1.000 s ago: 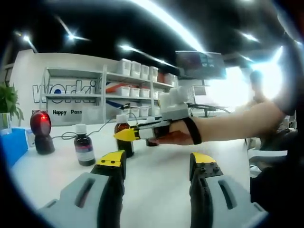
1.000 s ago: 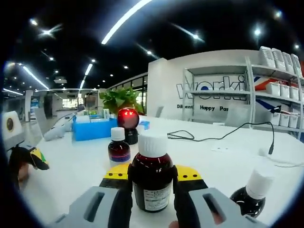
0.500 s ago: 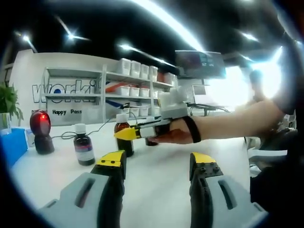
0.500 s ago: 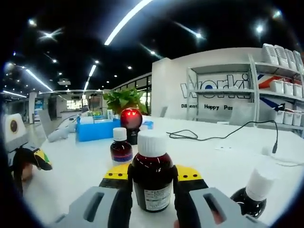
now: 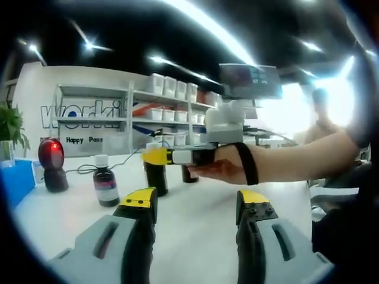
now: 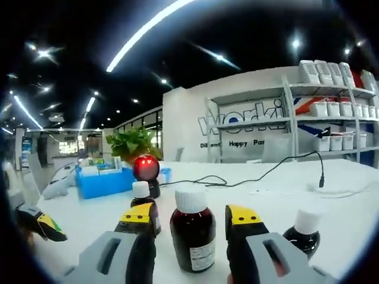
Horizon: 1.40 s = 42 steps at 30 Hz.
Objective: Rotate the medicine bottle to make it face forward pick up the medicine bottle inspect the drug traceability code place the medicine on the table
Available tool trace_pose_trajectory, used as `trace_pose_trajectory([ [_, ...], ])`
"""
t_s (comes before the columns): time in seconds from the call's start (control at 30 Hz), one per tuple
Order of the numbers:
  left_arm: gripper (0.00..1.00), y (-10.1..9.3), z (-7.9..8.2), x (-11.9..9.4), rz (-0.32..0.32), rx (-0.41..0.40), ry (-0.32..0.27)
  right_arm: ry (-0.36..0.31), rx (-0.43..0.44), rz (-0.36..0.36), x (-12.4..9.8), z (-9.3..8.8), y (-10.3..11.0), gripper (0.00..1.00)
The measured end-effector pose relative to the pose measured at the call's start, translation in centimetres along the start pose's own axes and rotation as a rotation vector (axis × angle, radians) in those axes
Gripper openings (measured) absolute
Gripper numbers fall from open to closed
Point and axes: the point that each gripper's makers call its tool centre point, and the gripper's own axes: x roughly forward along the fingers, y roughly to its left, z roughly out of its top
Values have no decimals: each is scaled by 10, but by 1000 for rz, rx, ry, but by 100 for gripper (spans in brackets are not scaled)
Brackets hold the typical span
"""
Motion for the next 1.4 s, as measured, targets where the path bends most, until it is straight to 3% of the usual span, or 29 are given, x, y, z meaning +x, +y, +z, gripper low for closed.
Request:
trace_pose_trajectory([
  [0.17, 45, 2, 0, 0, 4, 0, -1, 41, -30, -83, 9, -17, -5, 44],
  [0.27, 45, 3, 0, 0, 6, -2, -5, 40, -2, -129, 12, -20, -5, 43],
  [0.5, 45, 1, 2, -1, 7, 2, -11, 13, -1, -250, 12, -15, -15, 38],
  [0.8, 45, 0, 3, -2, 7, -1, -17, 24, -34, -290, 13, -18, -18, 30],
  [1.0, 45, 1, 3, -2, 7, -2, -18, 30, -34, -250, 13, -18, -17, 29],
  [1.4, 45, 1, 2, -1, 6, 2, -13, 57, -31, -15, 20, -19, -18, 29],
])
